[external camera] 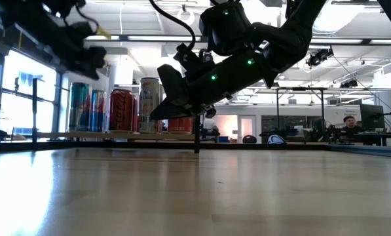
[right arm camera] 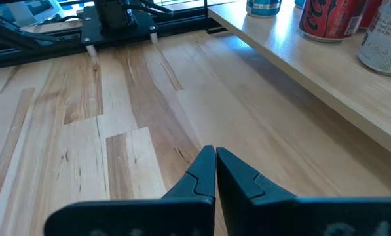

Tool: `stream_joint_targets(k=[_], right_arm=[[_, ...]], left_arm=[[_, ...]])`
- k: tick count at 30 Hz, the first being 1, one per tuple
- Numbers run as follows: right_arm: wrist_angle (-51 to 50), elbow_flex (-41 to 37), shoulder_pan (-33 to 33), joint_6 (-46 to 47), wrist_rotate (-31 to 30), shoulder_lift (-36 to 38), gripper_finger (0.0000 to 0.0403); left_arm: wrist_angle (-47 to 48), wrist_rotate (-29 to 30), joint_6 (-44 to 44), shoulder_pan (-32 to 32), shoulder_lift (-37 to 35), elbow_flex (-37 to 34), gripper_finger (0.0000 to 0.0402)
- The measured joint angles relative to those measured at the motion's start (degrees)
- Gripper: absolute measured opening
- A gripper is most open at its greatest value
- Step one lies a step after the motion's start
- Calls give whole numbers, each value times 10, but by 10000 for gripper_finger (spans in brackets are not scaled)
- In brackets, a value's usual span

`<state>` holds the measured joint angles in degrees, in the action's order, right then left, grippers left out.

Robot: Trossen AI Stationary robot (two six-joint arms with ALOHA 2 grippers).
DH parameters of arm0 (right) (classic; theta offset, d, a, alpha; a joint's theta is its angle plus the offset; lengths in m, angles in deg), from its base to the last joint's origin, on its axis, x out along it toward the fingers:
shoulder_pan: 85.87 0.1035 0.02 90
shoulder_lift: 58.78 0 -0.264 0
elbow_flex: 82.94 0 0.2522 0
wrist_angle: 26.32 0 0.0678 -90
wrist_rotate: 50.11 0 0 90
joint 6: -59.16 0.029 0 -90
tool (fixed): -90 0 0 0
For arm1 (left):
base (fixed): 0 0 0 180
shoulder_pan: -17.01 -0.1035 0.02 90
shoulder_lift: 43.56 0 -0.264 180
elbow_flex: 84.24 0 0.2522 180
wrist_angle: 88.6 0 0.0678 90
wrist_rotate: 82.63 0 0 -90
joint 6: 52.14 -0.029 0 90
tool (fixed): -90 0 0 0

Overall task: Place canned beverage on shelf
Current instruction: Put the blue soda can aligned with the other blue soda can on the shelf

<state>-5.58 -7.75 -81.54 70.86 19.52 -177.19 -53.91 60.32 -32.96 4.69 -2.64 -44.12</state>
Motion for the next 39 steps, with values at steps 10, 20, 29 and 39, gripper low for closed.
stream_joint_targets(k=[10,20,29,39], right_arm=[[0,0,2,2,13,0,0],[0,0,2,2,16,0,0],[-1,0,2,0,18,0,0],[0,0,2,2,18,0,0]], left_arm=[[228,-74,-37,-114,49,217,0],[278,-266,-131,-300,165,296,0],[319,-305,-172,-368,198,313,0],[316,-315,-192,-370,219,313,0]])
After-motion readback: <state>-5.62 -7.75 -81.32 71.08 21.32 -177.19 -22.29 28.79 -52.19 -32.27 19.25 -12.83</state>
